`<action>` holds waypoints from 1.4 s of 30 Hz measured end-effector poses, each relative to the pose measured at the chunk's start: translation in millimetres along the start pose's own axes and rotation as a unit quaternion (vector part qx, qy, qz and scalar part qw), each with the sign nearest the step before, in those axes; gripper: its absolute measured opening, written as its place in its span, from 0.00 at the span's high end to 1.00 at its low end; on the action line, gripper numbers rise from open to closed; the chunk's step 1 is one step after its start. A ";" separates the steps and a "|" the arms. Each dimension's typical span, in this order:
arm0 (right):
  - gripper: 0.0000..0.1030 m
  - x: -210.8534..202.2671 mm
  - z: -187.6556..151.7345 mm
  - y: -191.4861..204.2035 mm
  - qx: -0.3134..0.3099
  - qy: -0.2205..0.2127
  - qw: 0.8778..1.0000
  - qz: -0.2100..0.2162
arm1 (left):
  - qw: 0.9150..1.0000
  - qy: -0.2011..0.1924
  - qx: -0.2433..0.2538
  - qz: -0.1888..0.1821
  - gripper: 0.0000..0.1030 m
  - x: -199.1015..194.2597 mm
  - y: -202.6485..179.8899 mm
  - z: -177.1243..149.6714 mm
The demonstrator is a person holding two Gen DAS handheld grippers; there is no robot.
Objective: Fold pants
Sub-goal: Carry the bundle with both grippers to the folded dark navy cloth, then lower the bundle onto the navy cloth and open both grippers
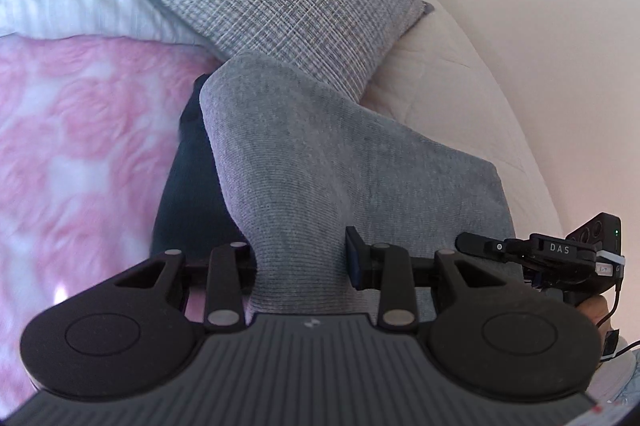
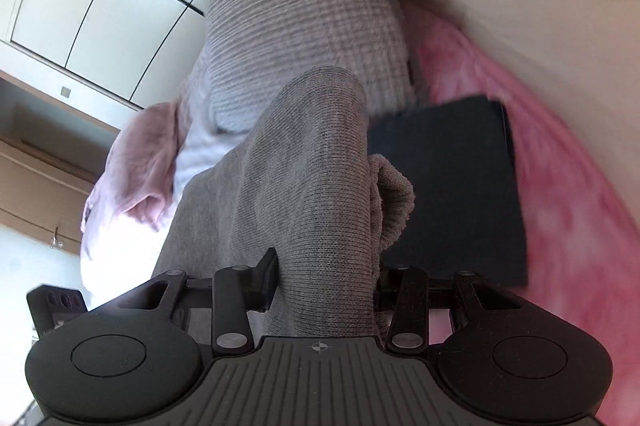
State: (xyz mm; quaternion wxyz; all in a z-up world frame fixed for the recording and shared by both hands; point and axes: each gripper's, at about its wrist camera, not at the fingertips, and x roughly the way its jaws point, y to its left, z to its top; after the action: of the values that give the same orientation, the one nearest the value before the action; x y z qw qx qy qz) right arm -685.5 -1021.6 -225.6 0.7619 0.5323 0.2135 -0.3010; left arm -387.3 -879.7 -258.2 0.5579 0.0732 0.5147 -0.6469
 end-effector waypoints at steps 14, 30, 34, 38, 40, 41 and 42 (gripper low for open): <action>0.56 94.2 67.6 -93.3 0.025 0.007 1.000 -0.012 | 0.999 0.023 0.022 0.027 0.71 133.0 31.2 54.8; 0.75 88.1 63.3 -57.5 -0.077 -0.101 0.971 -0.202 | 0.997 -0.005 0.044 0.058 0.72 132.3 41.7 36.0; 0.74 104.2 69.7 -55.1 -0.108 -0.106 0.964 -0.220 | 0.996 -0.016 0.031 0.079 0.70 135.6 43.9 30.4; 0.74 92.1 69.3 -45.4 -0.131 -0.119 0.956 -0.235 | 0.994 -0.008 0.046 0.097 0.67 124.9 33.0 38.6; 0.74 85.5 61.2 -36.2 -0.167 -0.127 0.947 -0.245 | 0.991 -0.017 0.062 0.114 0.69 114.7 26.9 42.1; 0.74 87.1 58.7 -32.2 -0.180 -0.127 0.944 -0.244 | 0.990 -0.027 0.071 0.122 0.71 109.7 25.0 43.7; 0.74 91.1 56.6 -30.9 -0.191 -0.122 0.944 -0.242 | 0.988 -0.043 0.077 0.131 0.71 104.9 23.8 44.6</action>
State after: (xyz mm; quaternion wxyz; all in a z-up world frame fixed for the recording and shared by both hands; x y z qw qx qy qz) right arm -640.1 -1103.7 -286.2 0.7735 0.2687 0.2947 -0.4926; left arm -385.3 -977.2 -321.8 0.6516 0.1551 0.4251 -0.6088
